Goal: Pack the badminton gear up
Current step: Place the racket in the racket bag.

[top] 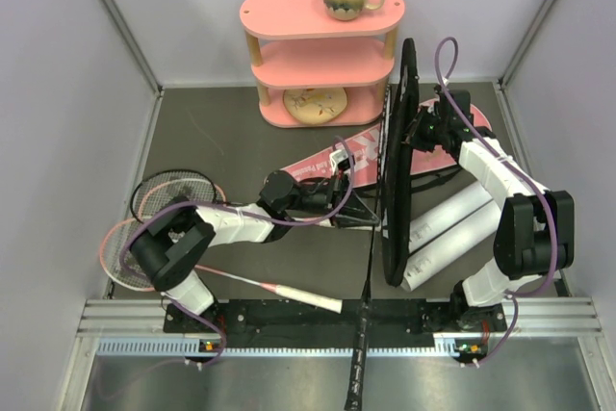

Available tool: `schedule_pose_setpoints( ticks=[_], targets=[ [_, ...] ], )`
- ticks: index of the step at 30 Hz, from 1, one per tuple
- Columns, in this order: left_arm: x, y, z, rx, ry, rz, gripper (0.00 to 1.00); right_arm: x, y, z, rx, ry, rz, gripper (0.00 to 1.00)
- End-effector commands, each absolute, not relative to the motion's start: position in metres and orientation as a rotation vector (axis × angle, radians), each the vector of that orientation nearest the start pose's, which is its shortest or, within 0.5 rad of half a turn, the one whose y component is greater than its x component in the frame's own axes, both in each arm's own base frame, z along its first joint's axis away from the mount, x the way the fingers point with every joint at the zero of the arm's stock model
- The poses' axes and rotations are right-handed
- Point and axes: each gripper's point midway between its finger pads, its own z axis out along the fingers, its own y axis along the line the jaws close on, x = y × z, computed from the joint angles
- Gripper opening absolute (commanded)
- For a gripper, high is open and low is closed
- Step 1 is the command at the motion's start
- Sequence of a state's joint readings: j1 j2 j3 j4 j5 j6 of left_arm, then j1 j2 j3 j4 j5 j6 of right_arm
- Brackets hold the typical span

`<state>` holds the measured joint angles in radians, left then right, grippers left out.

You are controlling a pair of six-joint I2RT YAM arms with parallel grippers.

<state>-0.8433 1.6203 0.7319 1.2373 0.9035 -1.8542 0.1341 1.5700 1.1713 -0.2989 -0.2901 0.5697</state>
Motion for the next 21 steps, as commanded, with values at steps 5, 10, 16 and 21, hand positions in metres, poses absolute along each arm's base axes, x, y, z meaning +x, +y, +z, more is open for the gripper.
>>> schedule_pose_setpoints(
  ticks=[5,10,16,21],
  targets=[
    [0.11,-0.396,0.325,0.31,1.898,-2.711,0.0,0.426,0.128,0.189,0.339,2.203,0.713,0.0],
    [0.104,-0.404,0.322,0.394,1.906,-2.7,0.0,0.426,0.128,0.187,0.336,2.207,0.712,0.0],
    [0.103,-0.41,0.312,0.525,1.94,-2.552,0.0,0.427,0.129,0.185,0.325,2.214,0.709,0.0],
    [0.125,-0.413,0.289,0.605,2.038,-2.335,0.0,0.43,0.129,0.186,0.317,2.207,0.703,0.0]
  ],
)
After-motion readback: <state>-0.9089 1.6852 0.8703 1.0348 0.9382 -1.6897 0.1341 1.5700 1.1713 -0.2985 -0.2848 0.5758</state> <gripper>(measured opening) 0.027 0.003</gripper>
